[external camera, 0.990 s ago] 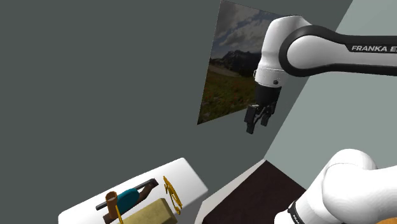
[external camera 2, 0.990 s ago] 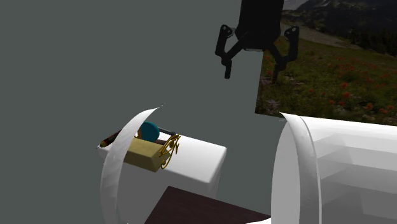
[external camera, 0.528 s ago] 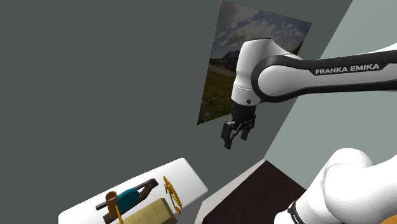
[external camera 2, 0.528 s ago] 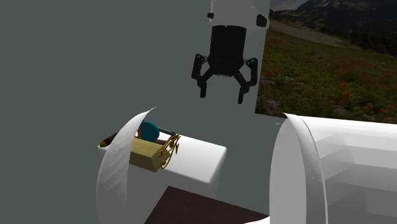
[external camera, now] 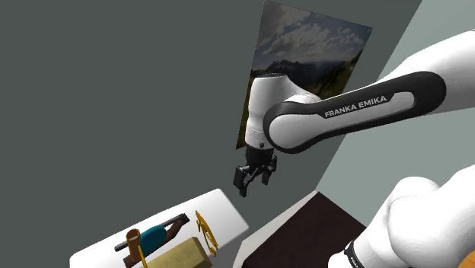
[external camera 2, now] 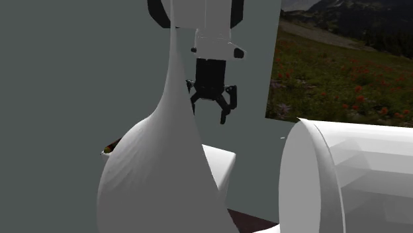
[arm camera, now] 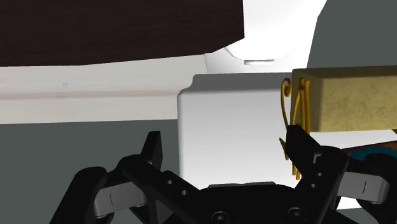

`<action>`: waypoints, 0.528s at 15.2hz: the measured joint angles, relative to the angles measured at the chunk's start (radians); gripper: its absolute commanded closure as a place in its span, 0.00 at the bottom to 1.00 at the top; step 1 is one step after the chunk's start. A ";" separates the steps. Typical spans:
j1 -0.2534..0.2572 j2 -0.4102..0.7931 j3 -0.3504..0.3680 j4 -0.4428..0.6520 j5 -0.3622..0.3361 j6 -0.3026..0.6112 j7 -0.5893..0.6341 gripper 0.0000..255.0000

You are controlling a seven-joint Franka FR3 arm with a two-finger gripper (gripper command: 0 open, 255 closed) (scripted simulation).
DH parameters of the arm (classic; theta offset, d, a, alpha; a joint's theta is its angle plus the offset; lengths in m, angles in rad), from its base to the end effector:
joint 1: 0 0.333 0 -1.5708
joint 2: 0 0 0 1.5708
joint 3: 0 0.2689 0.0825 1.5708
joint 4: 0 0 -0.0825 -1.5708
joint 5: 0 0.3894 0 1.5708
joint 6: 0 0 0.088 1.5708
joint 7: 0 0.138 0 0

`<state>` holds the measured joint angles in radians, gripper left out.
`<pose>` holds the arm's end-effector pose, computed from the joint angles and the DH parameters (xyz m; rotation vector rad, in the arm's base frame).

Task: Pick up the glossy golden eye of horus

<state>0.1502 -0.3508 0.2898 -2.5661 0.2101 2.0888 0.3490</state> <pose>0.3747 0.1819 0.2922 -3.1107 0.0766 0.2377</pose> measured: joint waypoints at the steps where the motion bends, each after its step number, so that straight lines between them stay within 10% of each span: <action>1: 0.004 0.034 0.015 0.006 0.001 0.030 0.018 0.00; 8: 0.028 0.313 0.104 0.099 -0.057 0.222 0.172 0.00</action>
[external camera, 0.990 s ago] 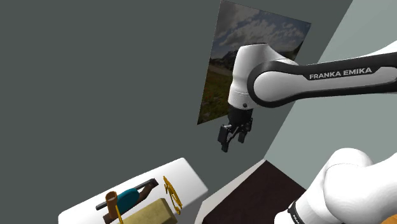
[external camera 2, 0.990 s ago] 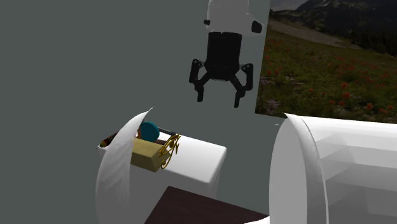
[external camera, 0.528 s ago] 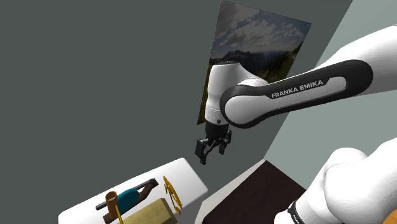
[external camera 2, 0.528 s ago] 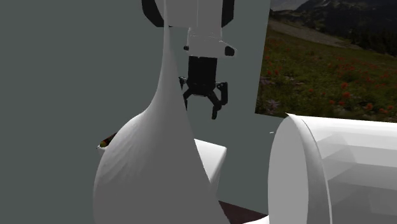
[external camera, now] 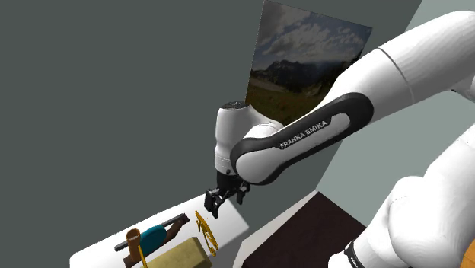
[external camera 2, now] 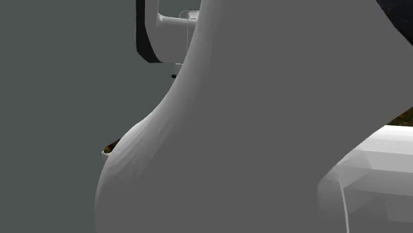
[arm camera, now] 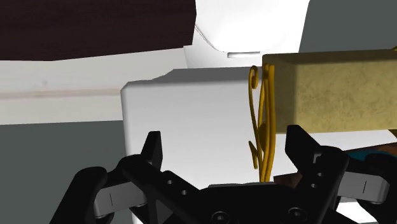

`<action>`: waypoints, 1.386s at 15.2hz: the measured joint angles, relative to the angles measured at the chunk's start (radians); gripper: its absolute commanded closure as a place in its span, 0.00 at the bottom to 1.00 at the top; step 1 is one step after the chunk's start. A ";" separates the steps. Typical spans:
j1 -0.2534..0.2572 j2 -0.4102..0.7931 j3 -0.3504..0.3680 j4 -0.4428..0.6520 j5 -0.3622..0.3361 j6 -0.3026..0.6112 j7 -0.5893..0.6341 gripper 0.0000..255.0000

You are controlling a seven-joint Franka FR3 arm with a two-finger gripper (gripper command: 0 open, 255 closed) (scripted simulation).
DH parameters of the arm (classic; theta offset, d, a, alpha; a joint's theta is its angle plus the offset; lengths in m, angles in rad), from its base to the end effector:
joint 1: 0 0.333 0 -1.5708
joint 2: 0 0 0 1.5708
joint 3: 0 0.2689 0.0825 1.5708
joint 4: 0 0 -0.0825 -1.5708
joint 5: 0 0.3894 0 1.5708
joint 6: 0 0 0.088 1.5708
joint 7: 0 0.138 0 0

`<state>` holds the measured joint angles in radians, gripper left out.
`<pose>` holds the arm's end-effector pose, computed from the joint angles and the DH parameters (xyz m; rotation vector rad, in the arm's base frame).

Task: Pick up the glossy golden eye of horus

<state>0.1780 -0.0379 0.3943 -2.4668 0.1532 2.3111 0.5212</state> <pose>0.3846 0.2533 0.2157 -3.1148 0.0939 0.2343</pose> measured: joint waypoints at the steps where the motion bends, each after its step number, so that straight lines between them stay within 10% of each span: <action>1: 0.002 0.047 0.004 0.023 -0.021 0.023 0.022 0.00; 14: 0.074 0.361 -0.013 0.147 -0.180 0.201 0.193 0.00; 15: 0.074 0.365 -0.014 0.146 -0.182 0.206 0.194 1.00; 21: 0.074 0.369 -0.016 0.146 -0.185 0.211 0.194 1.00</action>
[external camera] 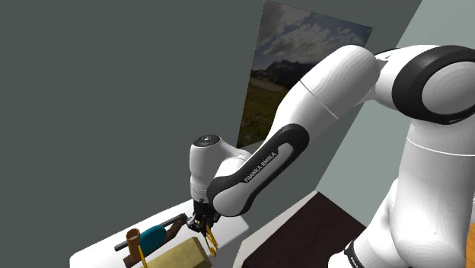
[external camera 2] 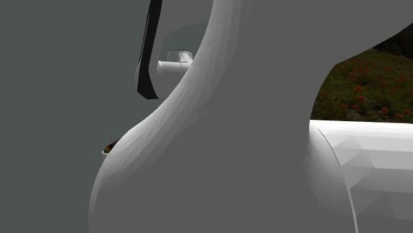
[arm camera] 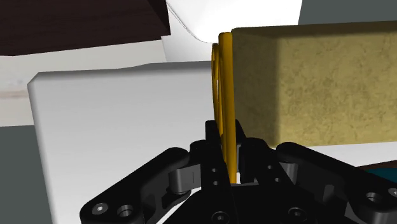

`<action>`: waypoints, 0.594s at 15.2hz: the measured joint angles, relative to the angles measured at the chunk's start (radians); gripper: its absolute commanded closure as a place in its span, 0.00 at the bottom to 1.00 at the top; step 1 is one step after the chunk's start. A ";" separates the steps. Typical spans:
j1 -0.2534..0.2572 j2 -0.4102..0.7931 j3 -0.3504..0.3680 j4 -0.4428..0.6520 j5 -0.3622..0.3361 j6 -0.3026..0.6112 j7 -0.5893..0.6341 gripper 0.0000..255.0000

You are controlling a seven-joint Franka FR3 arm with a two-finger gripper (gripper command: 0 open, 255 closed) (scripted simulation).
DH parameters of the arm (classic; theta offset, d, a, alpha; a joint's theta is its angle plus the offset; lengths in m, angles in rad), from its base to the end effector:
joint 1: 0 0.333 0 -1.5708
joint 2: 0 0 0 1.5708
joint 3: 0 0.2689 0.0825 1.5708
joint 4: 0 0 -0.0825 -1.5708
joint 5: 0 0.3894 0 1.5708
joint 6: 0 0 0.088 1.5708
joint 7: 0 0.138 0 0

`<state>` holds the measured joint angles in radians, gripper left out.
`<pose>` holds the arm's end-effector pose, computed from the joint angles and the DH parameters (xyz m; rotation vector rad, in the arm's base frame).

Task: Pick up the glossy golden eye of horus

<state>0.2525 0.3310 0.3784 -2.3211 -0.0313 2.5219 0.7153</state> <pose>0.3908 0.3056 0.1197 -3.1153 0.1094 0.2306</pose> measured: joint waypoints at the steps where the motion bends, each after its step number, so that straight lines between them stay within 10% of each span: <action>1: 0.000 0.000 0.000 0.000 0.000 0.000 0.000 1.00; 9: -0.010 -0.049 0.015 0.001 0.025 -0.048 -0.012 1.00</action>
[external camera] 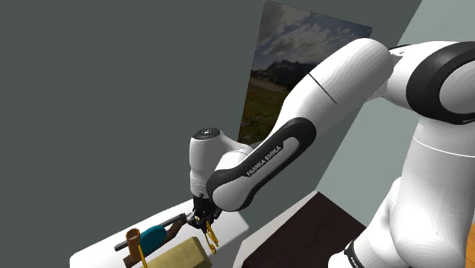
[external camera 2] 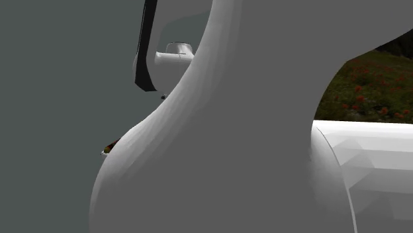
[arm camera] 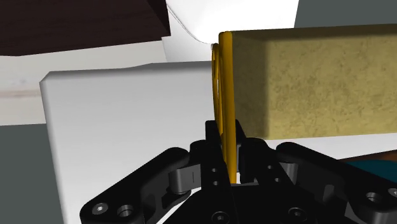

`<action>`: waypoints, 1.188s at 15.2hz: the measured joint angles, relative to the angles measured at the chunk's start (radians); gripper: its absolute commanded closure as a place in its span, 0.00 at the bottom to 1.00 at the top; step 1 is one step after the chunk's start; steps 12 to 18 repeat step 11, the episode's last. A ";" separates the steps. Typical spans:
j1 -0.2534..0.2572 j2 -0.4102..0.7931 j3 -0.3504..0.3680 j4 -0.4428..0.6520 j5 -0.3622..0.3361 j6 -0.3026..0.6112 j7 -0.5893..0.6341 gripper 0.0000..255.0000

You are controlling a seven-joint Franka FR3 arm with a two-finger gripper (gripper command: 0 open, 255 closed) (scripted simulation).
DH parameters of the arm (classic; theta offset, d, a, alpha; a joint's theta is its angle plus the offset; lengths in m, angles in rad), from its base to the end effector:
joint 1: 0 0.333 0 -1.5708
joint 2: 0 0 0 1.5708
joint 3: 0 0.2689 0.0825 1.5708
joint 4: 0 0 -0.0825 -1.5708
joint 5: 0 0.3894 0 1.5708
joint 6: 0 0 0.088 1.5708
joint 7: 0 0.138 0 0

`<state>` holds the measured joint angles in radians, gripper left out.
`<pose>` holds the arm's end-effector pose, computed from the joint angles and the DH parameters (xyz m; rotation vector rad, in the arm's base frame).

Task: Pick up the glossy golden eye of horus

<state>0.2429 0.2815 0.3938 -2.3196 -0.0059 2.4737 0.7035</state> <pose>0.3933 0.3077 0.1402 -3.1153 0.1095 0.2303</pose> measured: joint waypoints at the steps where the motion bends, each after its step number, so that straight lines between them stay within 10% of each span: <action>1: -0.004 -0.015 0.003 -0.001 0.007 -0.013 -0.006 1.00; 18: -0.021 -0.128 0.026 0.013 0.065 -0.133 -0.036 1.00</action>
